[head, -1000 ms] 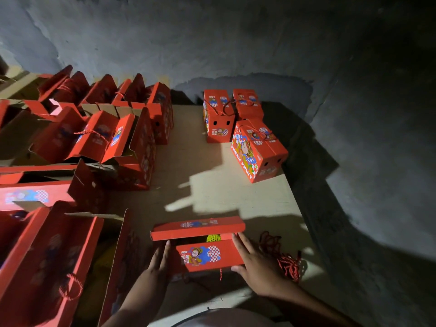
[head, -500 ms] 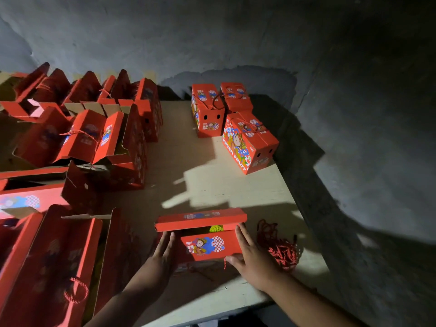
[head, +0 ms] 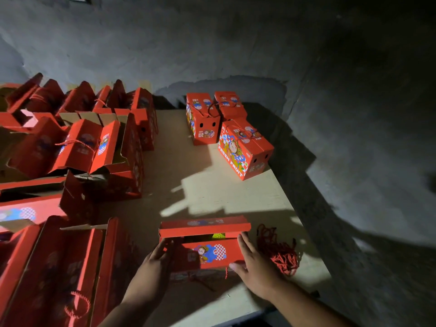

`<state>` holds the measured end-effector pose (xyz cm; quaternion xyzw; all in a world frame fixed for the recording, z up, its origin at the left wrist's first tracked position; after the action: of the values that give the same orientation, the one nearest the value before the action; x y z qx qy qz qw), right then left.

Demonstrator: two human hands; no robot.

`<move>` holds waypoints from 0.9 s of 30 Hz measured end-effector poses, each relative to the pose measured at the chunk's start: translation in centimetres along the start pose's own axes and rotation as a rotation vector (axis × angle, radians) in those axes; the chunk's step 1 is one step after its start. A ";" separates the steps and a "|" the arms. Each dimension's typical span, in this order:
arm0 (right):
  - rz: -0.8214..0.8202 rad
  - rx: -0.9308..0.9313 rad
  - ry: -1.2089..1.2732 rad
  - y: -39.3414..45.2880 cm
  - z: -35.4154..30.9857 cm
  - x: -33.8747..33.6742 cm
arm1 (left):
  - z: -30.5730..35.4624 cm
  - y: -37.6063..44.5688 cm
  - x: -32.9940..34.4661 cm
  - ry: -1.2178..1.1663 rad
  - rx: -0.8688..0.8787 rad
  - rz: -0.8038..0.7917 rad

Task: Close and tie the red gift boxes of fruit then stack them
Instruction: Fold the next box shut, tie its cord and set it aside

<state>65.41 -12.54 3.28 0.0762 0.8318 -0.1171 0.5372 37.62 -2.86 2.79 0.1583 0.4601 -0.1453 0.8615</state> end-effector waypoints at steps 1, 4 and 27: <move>0.003 -0.010 -0.009 0.0 0.0 0.1 | 0.1 0.0 -0.1 0.001 0.005 0.005; 0.015 -0.012 -0.020 0.2 0.3 0.3 | 0.3 0.1 -0.4 0.001 0.001 0.018; 0.078 -0.075 0.205 2.9 3.0 0.9 | 0.0 1.0 -2.5 -0.122 -0.356 0.226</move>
<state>68.43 -10.63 0.93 0.0997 0.8825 -0.0567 0.4561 36.69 -1.66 5.07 0.0454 0.4048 0.0264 0.9129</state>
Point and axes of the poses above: each hand's wrist, its own y-axis towards the middle knuckle, its own x-axis out of the palm, z = x × y, the point moved 5 cm from there along y, towards the middle knuckle, and after that the axes turned 14 degrees about z, right-handed, at the moved point
